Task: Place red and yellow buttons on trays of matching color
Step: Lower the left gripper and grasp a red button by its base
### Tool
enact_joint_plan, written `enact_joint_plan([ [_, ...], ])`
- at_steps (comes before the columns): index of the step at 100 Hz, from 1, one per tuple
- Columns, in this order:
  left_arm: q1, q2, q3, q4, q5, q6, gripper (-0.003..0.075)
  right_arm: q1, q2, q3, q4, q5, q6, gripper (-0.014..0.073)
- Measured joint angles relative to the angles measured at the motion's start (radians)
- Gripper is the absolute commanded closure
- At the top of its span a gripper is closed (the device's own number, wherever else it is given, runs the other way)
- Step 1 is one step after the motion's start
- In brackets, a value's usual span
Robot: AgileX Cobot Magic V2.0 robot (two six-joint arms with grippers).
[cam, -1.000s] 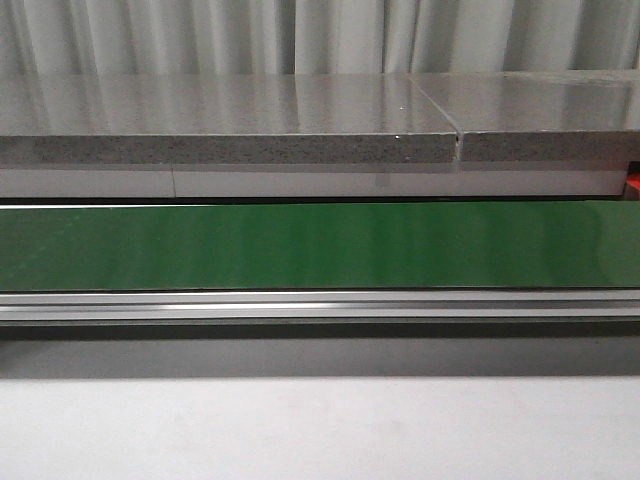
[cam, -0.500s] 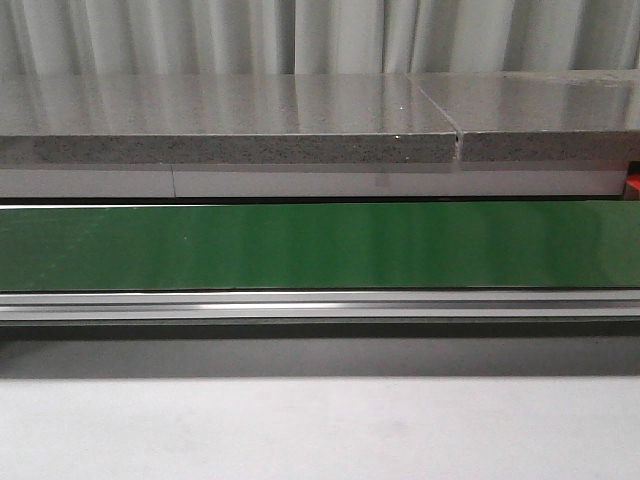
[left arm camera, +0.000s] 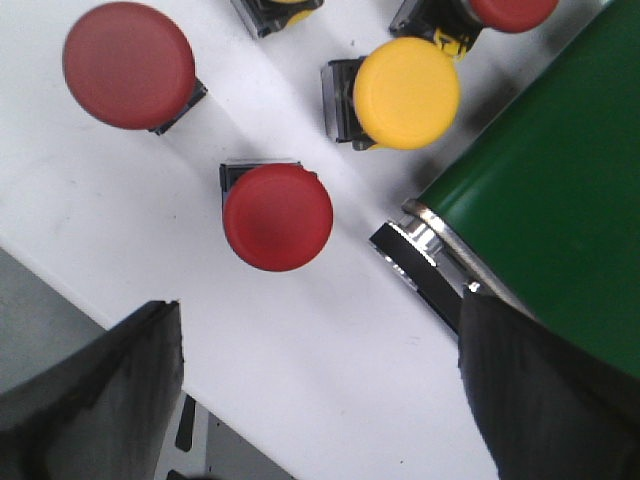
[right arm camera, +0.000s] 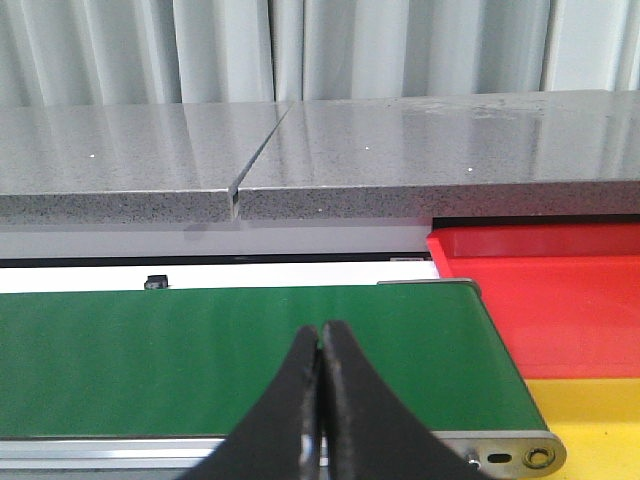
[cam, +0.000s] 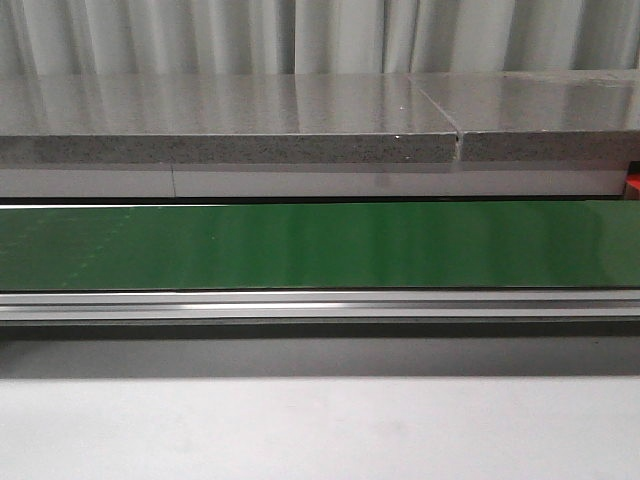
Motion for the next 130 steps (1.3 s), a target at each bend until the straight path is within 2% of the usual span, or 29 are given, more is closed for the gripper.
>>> enact_joint_plan([
  [63,0.000,0.181,0.000,0.028,-0.059,-0.007,0.0179,0.000,0.000,0.000,0.000,0.000,0.000,0.0659],
  [75,0.000,0.189,0.000,0.032,-0.075,-0.007,0.0249,0.000,0.000,0.000,0.000,0.000,0.000,0.0659],
  [101,0.000,0.194,0.000,0.034,-0.082,-0.007,0.0481,0.000,0.000,0.000,0.000,0.000,0.000,0.0659],
  [111,0.000,0.194,0.000,0.034,-0.088,-0.007,0.0512,0.000,0.000,0.000,0.000,0.000,0.000,0.0659],
  [130,0.000,0.194,0.000,0.045,-0.087,-0.005,0.0512,0.000,0.000,0.000,0.000,0.000,0.000,0.0659],
])
